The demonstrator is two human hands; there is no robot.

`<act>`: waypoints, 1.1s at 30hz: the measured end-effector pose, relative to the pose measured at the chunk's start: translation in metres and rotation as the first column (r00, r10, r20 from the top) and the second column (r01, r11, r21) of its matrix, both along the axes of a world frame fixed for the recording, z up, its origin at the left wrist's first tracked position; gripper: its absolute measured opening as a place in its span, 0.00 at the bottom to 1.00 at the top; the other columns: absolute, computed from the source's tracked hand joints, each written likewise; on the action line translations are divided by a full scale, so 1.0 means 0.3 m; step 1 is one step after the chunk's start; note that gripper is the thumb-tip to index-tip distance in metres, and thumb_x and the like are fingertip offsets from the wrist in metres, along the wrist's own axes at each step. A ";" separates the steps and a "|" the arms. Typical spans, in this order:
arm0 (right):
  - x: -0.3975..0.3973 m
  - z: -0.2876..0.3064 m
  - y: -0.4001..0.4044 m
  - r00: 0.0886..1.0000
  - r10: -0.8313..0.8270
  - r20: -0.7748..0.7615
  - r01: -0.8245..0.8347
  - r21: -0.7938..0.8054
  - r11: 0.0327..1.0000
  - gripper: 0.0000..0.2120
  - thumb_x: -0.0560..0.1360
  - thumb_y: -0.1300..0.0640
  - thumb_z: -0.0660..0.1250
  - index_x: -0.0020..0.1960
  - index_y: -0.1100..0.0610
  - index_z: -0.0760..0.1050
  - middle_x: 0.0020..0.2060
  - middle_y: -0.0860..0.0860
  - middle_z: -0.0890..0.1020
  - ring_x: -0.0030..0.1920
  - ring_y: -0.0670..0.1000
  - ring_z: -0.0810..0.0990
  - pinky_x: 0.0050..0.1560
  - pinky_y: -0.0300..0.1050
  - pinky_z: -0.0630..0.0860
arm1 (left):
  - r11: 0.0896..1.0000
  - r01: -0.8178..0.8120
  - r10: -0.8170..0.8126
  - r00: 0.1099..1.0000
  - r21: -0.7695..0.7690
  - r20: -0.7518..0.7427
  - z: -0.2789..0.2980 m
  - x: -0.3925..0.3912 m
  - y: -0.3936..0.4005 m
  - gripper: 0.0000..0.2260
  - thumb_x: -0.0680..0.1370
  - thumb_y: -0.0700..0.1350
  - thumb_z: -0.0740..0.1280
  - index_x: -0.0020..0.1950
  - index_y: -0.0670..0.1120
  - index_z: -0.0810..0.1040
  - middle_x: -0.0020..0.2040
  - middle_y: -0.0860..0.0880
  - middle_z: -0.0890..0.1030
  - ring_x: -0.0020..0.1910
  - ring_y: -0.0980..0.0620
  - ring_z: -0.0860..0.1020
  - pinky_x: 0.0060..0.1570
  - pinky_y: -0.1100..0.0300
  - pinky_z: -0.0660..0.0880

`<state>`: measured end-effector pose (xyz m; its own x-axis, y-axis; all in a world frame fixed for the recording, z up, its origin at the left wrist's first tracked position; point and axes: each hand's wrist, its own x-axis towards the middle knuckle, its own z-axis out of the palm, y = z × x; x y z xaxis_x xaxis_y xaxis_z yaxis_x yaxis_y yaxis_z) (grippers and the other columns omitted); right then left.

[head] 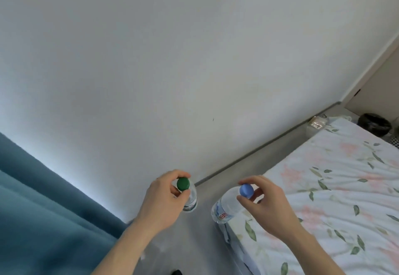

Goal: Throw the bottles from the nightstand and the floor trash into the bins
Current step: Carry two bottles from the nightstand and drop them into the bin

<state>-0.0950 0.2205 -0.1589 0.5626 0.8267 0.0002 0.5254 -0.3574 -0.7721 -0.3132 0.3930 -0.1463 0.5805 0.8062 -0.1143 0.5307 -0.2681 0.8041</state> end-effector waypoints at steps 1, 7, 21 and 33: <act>0.008 0.004 0.023 1.000 -0.019 0.000 0.019 -0.002 1.000 0.13 0.73 0.53 0.76 0.53 0.39 0.79 0.50 0.34 0.80 0.44 0.43 0.83 0.40 0.35 0.77 | 1.000 0.026 -0.026 1.000 0.007 -0.001 0.004 0.027 0.046 0.15 0.76 0.43 0.73 0.55 0.62 0.80 0.44 0.60 0.82 0.39 0.60 0.81 0.42 0.62 0.80; 0.147 0.008 0.119 0.972 -0.229 -0.048 0.231 0.025 0.973 0.14 0.73 0.55 0.76 0.52 0.39 0.79 0.51 0.35 0.81 0.42 0.44 0.83 0.40 0.37 0.79 | 0.972 0.234 -0.234 0.972 0.010 -0.007 0.036 0.303 0.279 0.15 0.76 0.43 0.72 0.55 0.63 0.80 0.43 0.58 0.81 0.38 0.61 0.80 0.38 0.70 0.74; 0.648 0.047 0.455 0.895 -0.439 -0.078 0.445 0.078 0.892 0.14 0.72 0.56 0.77 0.51 0.40 0.80 0.48 0.36 0.82 0.41 0.42 0.82 0.40 0.31 0.75 | 0.891 0.443 -0.443 0.896 0.099 -0.019 0.098 0.926 0.661 0.15 0.77 0.43 0.70 0.57 0.63 0.79 0.49 0.63 0.80 0.45 0.62 0.80 0.43 0.66 0.76; 0.863 0.073 0.602 0.750 -0.657 -0.076 0.660 0.141 0.738 0.15 0.72 0.57 0.76 0.51 0.38 0.80 0.50 0.35 0.82 0.41 0.44 0.83 0.40 0.40 0.79 | 0.742 0.664 -0.669 0.743 0.094 0.034 0.092 1.442 0.848 0.15 0.76 0.43 0.68 0.56 0.63 0.78 0.52 0.64 0.80 0.43 0.61 0.80 0.47 0.60 0.79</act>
